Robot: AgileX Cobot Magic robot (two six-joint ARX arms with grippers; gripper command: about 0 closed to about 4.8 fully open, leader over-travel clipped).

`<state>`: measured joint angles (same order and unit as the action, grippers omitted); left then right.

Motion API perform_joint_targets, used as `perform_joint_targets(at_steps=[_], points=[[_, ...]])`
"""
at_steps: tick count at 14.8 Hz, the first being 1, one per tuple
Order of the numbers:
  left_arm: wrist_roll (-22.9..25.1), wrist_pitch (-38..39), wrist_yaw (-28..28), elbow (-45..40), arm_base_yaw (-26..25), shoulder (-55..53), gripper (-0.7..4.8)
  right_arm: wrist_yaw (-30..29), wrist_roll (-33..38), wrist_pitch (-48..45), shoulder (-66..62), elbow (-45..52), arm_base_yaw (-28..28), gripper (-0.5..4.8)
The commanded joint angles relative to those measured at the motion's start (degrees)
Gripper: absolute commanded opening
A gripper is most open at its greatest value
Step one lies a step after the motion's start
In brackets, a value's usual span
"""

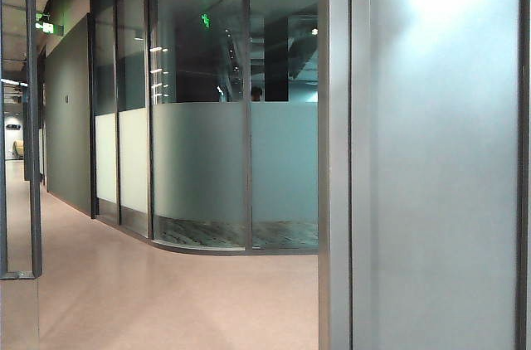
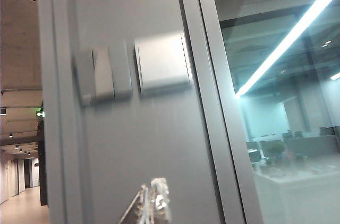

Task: Raise the arm to find the leftmost switch on the wall and turn off the lights.

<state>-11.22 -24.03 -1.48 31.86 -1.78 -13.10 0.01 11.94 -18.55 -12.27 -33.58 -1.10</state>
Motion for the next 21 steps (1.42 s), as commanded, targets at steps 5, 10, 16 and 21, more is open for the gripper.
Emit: perform_joint_targets(at_steps=[5,10,16,21], points=[[0.26,-0.07,-6.34,30.6,-0.04,-33.4,-0.05,-8.26,-0.13,5.05,-31.45,-32.17,-0.07,-0.01],[0.24,2.34,-10.34,46.49,-0.04,-49.0,-0.05,-17.51,0.13,9.79,-50.21,-54.29,-0.09,-0.01],[0.2,17.2,-22.64,60.26,-0.04,-54.6,-0.05,-25.66,4.22,12.68,-63.3,-70.86,-0.2,-0.01],[-18.45,18.34,-51.58,62.69,0.02,-54.93,-0.05,-30.93,4.74,12.74,-66.99,-74.55,-5.27,-0.01]])
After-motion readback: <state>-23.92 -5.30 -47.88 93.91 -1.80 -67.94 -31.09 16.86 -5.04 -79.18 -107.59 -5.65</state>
